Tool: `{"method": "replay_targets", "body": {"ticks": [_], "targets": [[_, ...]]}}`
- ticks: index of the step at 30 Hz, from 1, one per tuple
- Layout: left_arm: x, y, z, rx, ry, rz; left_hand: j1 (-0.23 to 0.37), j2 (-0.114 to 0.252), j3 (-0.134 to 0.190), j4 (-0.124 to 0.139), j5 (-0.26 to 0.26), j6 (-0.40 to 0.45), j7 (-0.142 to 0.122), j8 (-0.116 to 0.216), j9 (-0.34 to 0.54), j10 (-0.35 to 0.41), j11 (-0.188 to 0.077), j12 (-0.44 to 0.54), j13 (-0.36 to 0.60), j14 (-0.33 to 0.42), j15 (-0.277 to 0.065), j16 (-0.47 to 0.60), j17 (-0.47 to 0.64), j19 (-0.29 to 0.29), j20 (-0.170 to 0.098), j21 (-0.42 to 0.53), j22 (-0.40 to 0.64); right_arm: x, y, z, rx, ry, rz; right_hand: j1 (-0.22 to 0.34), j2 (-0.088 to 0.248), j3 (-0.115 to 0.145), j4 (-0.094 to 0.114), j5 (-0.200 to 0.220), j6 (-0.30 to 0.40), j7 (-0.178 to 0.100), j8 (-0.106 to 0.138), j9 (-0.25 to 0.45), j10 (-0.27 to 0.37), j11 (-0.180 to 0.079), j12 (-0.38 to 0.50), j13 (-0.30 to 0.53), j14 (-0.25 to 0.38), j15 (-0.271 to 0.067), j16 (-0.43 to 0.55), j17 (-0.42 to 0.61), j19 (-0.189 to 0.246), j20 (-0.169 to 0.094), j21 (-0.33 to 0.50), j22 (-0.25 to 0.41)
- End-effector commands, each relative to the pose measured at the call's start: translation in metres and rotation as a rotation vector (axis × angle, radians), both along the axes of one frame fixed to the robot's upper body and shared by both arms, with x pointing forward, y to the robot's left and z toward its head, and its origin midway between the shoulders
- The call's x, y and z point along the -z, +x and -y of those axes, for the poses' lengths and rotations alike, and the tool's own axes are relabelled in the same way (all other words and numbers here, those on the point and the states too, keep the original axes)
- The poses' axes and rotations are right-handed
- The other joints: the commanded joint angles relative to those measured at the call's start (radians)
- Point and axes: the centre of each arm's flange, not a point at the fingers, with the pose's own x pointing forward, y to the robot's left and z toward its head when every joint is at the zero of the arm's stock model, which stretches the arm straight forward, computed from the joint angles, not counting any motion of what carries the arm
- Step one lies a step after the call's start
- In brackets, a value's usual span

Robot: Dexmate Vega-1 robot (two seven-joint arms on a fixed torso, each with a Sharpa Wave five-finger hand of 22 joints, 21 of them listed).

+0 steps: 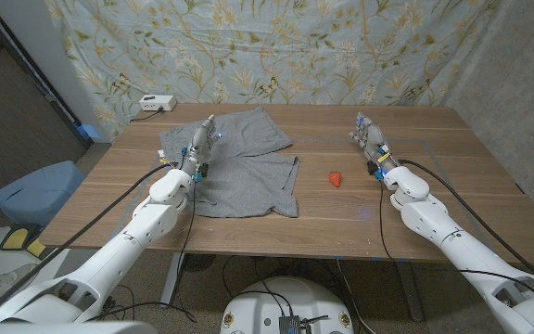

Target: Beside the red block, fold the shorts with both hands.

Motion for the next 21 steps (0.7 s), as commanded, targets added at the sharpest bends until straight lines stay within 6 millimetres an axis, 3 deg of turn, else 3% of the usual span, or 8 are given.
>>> {"method": "replay_targets", "body": {"ticks": [1, 5, 7, 10, 14, 21], "targets": [[-0.003, -0.017, -0.002, -0.104, 0.112, 0.054, 0.014, -0.009, 0.003, -0.008, 0.002, -0.058, -0.023, 0.015, 0.003, -0.046, 0.001, 0.014, 0.003, -0.047, 0.004, 0.009, 0.001, -0.029, 0.029, 0.001, 0.003, -0.003, -0.011, -0.004, 0.043, -0.06, 0.02, 0.028, 0.01, 0.014, -0.015, 0.004, 0.016, 0.002, 0.008, 0.003, 0.024, 0.021, 0.016, 0.005, 0.018, 0.024, 0.011, 0.003, 0.016, 0.015, 0.009, 0.002], [-0.008, -0.029, -0.006, -0.192, 0.201, 0.092, 0.023, -0.015, 0.002, -0.019, 0.001, -0.032, -0.045, 0.017, 0.004, -0.031, 0.004, 0.015, 0.004, -0.029, 0.022, 0.01, 0.0, -0.025, 0.064, -0.007, 0.004, -0.008, -0.018, -0.009, 0.084, -0.127, 0.036, 0.05, 0.021, 0.026, -0.03, 0.001, 0.042, -0.008, 0.015, 0.003, 0.047, 0.028, 0.021, 0.005, 0.036, 0.027, 0.015, 0.003, 0.027, 0.022, 0.012, 0.002], [-0.01, -0.035, -0.007, -0.243, 0.246, 0.103, 0.03, -0.014, 0.004, -0.025, 0.0, -0.012, -0.067, 0.018, 0.004, -0.017, -0.002, 0.016, 0.004, -0.009, 0.046, 0.013, 0.001, -0.022, 0.089, -0.012, 0.006, -0.01, -0.021, -0.014, 0.099, -0.158, 0.041, 0.06, 0.026, 0.032, -0.037, 0.0, 0.053, -0.015, 0.017, 0.003, 0.058, 0.031, 0.023, 0.005, 0.046, 0.031, 0.017, 0.003, 0.034, 0.025, 0.013, 0.003], [-0.011, -0.045, -0.01, -0.3, 0.298, 0.112, 0.037, -0.01, 0.006, -0.031, -0.003, 0.012, -0.082, 0.02, 0.005, 0.006, 0.012, 0.021, 0.005, 0.017, 0.07, 0.018, 0.002, -0.011, 0.128, -0.016, 0.007, -0.013, -0.026, -0.021, 0.117, -0.218, 0.044, 0.073, 0.034, 0.038, -0.046, -0.004, 0.068, -0.022, 0.019, 0.003, 0.072, 0.026, 0.026, 0.005, 0.063, 0.04, 0.02, 0.003, 0.038, 0.035, 0.013, 0.003], [-0.01, -0.056, -0.017, -0.364, 0.349, 0.119, 0.044, -0.001, 0.012, -0.034, -0.005, 0.022, -0.087, 0.017, 0.006, 0.021, 0.028, 0.023, 0.006, 0.033, 0.077, 0.018, 0.003, -0.014, 0.142, -0.023, 0.009, -0.018, -0.031, -0.032, 0.136, -0.296, 0.048, 0.087, 0.045, 0.047, -0.053, -0.008, 0.085, -0.035, 0.021, 0.003, 0.087, 0.024, 0.029, 0.006, 0.085, 0.042, 0.027, 0.005, 0.045, 0.048, 0.015, 0.003], [-0.009, -0.073, -0.03, -0.454, 0.43, 0.12, 0.052, 0.009, 0.02, -0.037, -0.008, 0.048, -0.087, 0.021, 0.006, 0.041, 0.03, 0.027, 0.007, 0.051, 0.085, 0.021, 0.004, -0.008, 0.149, -0.025, 0.01, -0.026, -0.039, -0.053, 0.157, -0.417, 0.059, 0.101, 0.062, 0.059, -0.056, -0.012, 0.098, -0.044, 0.02, 0.004, 0.102, 0.018, 0.03, 0.006, 0.117, 0.035, 0.037, 0.008, 0.056, 0.058, 0.017, 0.004]]}}
